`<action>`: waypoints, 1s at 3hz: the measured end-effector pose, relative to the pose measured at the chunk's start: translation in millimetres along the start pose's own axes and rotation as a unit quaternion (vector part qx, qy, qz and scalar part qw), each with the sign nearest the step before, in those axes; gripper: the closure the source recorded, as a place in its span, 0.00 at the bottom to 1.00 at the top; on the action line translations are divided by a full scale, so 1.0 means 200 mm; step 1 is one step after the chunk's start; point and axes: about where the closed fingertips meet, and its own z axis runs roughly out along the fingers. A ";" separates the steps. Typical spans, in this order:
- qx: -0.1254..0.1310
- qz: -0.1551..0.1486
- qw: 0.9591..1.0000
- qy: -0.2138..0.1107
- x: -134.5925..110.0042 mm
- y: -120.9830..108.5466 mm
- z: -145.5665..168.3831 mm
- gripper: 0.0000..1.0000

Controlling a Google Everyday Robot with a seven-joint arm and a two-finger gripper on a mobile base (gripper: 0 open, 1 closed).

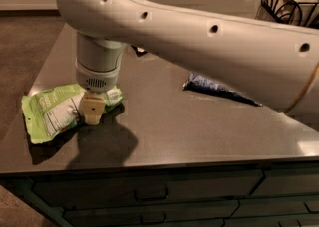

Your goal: Pick green rice chip bag

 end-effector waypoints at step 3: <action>0.015 0.009 0.997 -0.080 0.05 -0.07 -0.39 1.00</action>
Offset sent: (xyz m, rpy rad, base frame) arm 0.0074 -0.0351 0.0692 0.1729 0.0130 -0.0129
